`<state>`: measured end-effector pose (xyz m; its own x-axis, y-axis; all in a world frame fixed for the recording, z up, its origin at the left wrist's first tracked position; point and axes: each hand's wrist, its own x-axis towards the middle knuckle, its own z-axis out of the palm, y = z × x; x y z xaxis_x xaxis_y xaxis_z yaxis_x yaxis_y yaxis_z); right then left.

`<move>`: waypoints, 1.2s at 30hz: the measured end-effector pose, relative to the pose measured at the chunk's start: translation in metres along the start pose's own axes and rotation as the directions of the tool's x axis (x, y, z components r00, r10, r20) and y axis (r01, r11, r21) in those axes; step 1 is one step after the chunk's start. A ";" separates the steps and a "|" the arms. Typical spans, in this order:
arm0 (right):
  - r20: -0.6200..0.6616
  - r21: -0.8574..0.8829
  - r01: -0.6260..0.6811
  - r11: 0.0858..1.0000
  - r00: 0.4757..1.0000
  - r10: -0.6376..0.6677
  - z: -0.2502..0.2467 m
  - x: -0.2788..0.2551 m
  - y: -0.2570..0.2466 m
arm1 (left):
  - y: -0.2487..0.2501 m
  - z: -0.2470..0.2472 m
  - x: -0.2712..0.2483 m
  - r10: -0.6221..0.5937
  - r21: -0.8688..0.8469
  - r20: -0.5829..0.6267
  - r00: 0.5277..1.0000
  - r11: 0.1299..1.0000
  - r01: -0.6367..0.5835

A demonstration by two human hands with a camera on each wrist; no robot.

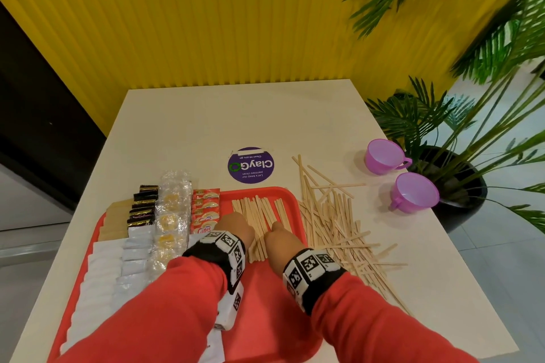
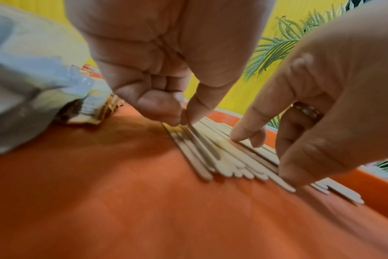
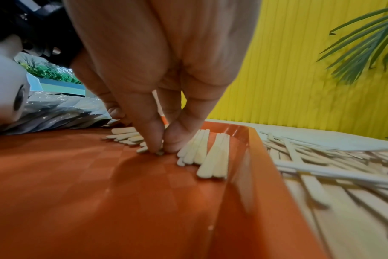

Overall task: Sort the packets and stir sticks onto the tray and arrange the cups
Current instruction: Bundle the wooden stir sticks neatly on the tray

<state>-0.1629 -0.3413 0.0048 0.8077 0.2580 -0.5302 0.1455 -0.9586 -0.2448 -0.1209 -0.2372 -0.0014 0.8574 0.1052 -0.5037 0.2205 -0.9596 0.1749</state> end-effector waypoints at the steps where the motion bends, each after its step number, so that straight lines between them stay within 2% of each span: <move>1: -0.001 -0.003 0.003 1.000 1.000 -0.003 0.000 0.001 0.000 | 0.000 0.000 0.000 0.004 -0.005 0.003 1.000 1.000 -0.004; 6: -0.068 -0.032 0.076 0.997 0.995 -0.078 0.003 0.003 0.004 | -0.007 0.000 -0.003 0.001 -0.074 -0.013 1.000 0.997 -0.002; 8: -0.116 -0.060 0.092 0.994 0.988 -0.098 0.005 0.004 0.008 | -0.010 0.004 -0.005 0.050 -0.127 -0.062 0.997 0.990 -0.057; 10: -0.121 -0.101 0.108 0.989 0.985 -0.120 0.004 0.005 0.013 | -0.012 0.011 -0.008 0.150 -0.150 -0.076 0.986 0.976 -0.160; 13: -0.053 -0.136 0.139 0.981 0.988 -0.147 -0.001 0.006 0.018 | -0.014 0.018 -0.015 0.275 -0.024 0.065 0.959 0.962 -0.274; 18: -0.039 -0.129 0.135 0.982 0.989 -0.141 -0.002 0.011 0.022 | -0.019 0.018 -0.015 0.271 0.170 0.096 0.958 0.944 -0.284; 21: -0.050 -0.108 0.099 0.989 0.993 -0.105 -0.003 0.011 0.021 | -0.020 0.015 -0.012 0.286 0.158 0.101 0.953 0.941 -0.299; 25: -0.138 -0.021 0.053 0.998 0.989 -0.055 0.000 0.008 0.024 | -0.021 0.014 -0.011 0.308 0.126 0.089 0.947 0.940 -0.318; 30: -0.125 -0.024 0.039 0.999 0.991 -0.042 0.008 0.006 0.023 | -0.017 0.013 -0.012 0.312 0.137 0.139 0.940 0.934 -0.330; 36: -0.133 0.012 0.046 0.999 0.990 -0.044 0.006 0.003 0.023 | -0.012 0.006 -0.013 0.298 0.068 0.110 0.948 0.949 -0.307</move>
<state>-0.1602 -0.3618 -0.0072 0.8694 0.2815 -0.4061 0.1755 -0.9442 -0.2787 -0.1376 -0.2289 -0.0021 0.8275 -0.2154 -0.5185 -0.0853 -0.9610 0.2631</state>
